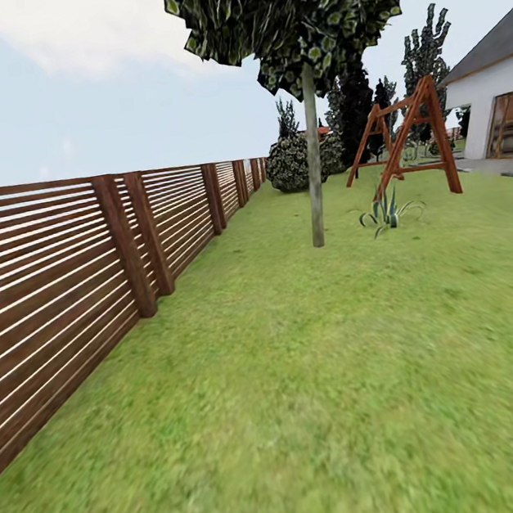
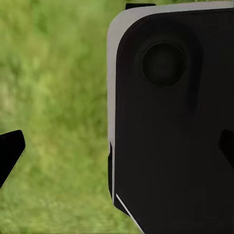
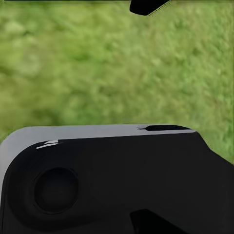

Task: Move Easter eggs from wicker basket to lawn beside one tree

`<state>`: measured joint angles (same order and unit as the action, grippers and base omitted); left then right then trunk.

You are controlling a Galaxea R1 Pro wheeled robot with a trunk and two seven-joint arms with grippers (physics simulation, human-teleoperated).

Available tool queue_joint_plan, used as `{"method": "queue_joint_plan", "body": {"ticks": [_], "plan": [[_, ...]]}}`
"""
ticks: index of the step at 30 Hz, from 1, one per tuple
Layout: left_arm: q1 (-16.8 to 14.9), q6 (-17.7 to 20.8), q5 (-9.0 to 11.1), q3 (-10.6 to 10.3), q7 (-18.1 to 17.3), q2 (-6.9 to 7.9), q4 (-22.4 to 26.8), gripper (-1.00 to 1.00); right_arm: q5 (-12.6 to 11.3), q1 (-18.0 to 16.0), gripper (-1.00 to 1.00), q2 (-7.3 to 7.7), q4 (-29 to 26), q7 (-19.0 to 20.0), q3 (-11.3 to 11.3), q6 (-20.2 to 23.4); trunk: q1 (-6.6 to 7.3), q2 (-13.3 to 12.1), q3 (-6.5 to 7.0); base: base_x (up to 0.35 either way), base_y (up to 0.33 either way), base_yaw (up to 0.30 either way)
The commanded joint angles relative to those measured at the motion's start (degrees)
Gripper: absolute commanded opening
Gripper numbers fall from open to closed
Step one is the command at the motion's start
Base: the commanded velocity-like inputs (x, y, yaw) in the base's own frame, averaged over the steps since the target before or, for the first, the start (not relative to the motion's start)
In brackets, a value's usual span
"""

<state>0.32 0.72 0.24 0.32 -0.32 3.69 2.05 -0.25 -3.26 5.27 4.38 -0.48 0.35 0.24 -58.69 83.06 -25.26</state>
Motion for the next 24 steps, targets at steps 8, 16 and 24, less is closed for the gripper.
{"method": "queue_joint_plan", "body": {"ticks": [8,16,24], "plan": [[0.03,0.08,0.02,0.03,-0.02,0.01,0.14,1.00,0.05,-0.08,1.00,0.00,0.11,-0.04,0.23,-0.05,-0.03,0.02,-0.05,0.337,0.000,-0.076],[0.03,0.08,0.02,0.03,-0.03,0.01,0.12,1.00,-0.01,-0.08,1.00,0.00,0.11,-0.05,0.07,0.02,-0.03,0.02,-0.05,0.337,0.000,-0.070],[0.03,0.08,0.02,0.03,-0.03,0.01,0.15,1.00,-0.02,-0.08,1.00,0.00,0.11,-0.05,0.02,0.03,-0.03,0.02,-0.05,0.337,0.000,-0.002]]}}
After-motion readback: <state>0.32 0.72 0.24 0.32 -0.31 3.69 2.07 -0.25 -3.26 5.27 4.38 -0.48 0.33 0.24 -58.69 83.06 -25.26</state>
